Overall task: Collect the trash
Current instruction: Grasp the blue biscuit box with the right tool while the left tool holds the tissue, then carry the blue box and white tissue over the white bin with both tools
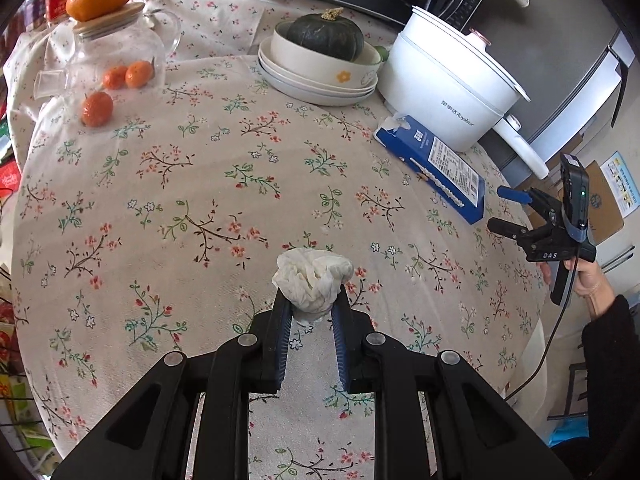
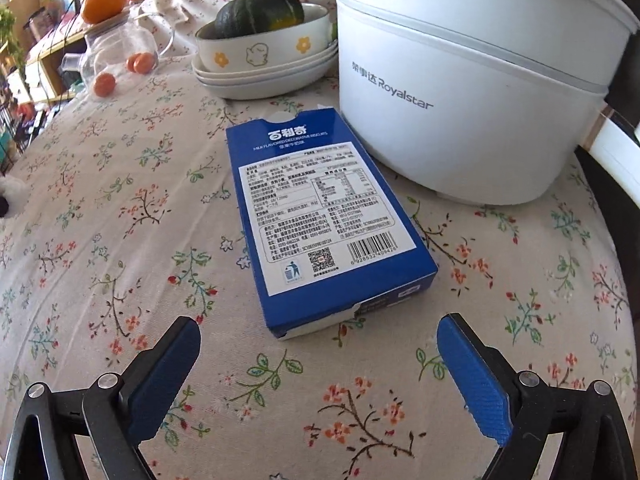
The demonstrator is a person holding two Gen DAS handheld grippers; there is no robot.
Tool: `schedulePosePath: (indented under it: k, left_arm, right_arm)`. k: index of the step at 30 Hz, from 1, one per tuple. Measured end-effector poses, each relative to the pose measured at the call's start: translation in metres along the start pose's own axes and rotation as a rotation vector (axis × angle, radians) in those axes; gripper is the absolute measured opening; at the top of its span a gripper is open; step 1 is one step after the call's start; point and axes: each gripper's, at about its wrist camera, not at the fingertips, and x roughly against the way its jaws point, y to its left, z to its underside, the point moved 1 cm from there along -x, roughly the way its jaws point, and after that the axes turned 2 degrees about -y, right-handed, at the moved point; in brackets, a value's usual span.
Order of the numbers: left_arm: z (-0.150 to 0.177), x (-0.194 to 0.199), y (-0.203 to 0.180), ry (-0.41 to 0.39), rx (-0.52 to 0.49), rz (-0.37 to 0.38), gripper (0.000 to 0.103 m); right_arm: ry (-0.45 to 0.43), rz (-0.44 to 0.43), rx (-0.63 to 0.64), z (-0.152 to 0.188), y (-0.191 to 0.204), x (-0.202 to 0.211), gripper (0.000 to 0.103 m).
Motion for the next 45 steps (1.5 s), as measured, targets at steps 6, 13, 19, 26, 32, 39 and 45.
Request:
schedulePosePath:
  k: [6, 13, 19, 26, 32, 39, 45]
  left_arm:
    - [-0.004, -0.005, -0.005, 0.016, -0.044, -0.014, 0.02]
    - [-0.004, -0.002, -0.002, 0.019, -0.038, -0.01, 0.02]
    - [-0.004, 0.014, -0.001, -0.007, -0.033, 0.01, 0.02]
    - [0.001, 0.035, -0.012, -0.041, -0.053, 0.06, 0.02]
    - [0.016, 0.04, -0.033, -0.048, -0.102, 0.071, 0.02]
    - [0.037, 0.043, -0.07, -0.051, -0.187, 0.085, 0.02]
    - [0.052, 0.049, -0.101, -0.057, -0.247, 0.106, 0.02]
  right_arm:
    - [0.02, -0.046, 0.059, -0.013, -0.014, -0.022, 0.098]
    - [0.081, -0.069, 0.084, -0.02, -0.013, -0.047, 0.099]
    - [0.086, -0.061, 0.044, -0.029, -0.007, -0.057, 0.098]
    - [0.034, -0.044, -0.03, -0.022, 0.024, -0.016, 0.096]
    - [0.008, 0.005, -0.093, -0.005, 0.056, 0.034, 0.096]
    - [-0.011, 0.094, -0.15, 0.025, 0.091, 0.086, 0.096]
    - [-0.016, 0.162, -0.194, 0.06, 0.105, 0.126, 0.096]
